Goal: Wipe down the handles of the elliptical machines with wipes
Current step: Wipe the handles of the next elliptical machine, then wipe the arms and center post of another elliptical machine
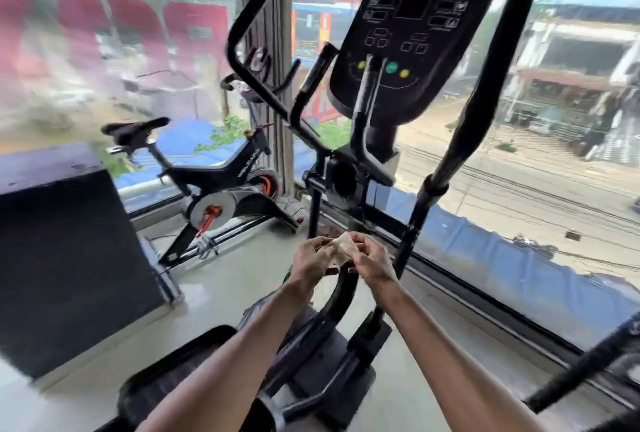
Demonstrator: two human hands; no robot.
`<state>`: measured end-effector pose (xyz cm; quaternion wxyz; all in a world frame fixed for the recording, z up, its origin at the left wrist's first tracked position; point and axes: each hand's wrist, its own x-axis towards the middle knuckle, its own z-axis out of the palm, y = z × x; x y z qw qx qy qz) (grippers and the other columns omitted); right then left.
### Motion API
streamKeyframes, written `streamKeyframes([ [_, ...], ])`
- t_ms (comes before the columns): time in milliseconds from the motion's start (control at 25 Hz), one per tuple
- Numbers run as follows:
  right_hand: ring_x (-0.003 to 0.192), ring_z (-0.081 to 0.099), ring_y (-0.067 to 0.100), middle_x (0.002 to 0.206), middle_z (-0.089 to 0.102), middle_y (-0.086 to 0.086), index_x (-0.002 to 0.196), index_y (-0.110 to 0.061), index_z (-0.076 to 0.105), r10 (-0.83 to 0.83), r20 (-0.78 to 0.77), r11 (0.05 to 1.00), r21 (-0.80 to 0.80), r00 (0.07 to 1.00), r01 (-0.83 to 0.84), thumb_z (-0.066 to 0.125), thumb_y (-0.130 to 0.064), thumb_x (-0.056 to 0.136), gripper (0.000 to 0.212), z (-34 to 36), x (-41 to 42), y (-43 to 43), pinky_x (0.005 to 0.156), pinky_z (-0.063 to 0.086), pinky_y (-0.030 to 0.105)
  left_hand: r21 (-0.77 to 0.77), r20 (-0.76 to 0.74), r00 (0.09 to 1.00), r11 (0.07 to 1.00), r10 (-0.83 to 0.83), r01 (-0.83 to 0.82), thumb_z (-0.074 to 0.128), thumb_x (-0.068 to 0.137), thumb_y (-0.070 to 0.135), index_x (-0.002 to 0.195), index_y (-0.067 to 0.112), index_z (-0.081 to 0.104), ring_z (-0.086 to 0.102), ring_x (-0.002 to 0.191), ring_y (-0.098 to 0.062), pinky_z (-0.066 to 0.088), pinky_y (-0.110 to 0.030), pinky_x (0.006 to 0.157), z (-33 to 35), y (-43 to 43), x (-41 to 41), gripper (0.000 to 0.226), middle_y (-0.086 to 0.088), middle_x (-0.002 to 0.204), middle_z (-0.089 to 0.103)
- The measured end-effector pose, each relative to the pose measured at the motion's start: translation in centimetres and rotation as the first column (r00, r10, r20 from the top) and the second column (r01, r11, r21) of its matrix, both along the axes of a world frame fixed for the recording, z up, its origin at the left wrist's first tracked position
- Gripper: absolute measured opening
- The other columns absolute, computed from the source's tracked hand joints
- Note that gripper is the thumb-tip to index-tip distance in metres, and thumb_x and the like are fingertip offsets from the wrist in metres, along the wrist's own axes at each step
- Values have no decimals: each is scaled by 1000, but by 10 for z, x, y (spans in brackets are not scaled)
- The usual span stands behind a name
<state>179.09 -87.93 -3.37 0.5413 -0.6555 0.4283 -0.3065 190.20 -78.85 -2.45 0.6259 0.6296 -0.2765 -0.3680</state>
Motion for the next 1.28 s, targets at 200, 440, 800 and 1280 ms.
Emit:
streamKeyframes([
  [200, 75, 71, 16, 96, 75, 14, 111, -3, 72, 368, 25, 924, 102, 930, -368, 74, -6, 93, 19, -13, 77, 137, 64, 58, 26, 47, 32, 946, 945, 324, -325, 72, 80, 29, 92, 14, 76, 70, 83, -24, 60, -44, 76, -15, 176, 44, 20, -16, 91, 77],
  [440, 79, 67, 19, 94, 72, 11, 102, -10, 67, 686, 141, 669, 262, 714, -695, 74, -7, 93, 13, -22, 158, 344, 64, 53, 26, 62, -25, 751, 751, 660, -658, 66, 95, 3, 98, 7, 70, 66, 84, -25, 59, -35, 67, -17, 407, 79, 7, -10, 90, 68],
  [800, 75, 65, 23, 83, 75, 10, 89, -10, 69, 906, 214, 308, 255, 364, -917, 81, -7, 87, 12, -47, 214, 741, 70, 51, 34, 60, -162, 299, 312, 940, -948, 72, 85, -7, 104, 13, 59, 61, 72, -19, 55, -22, 52, -35, 799, 73, 31, -10, 93, 63],
  [1280, 60, 70, 18, 84, 76, 13, 109, 1, 65, 958, 279, -46, 382, 67, -923, 74, -4, 93, 19, -83, 298, 1097, 58, 59, 30, 160, -142, -120, -97, 983, -982, 67, 88, -9, 106, 5, 66, 66, 78, -19, 59, -23, 57, -63, 1127, 107, 23, -11, 95, 67],
])
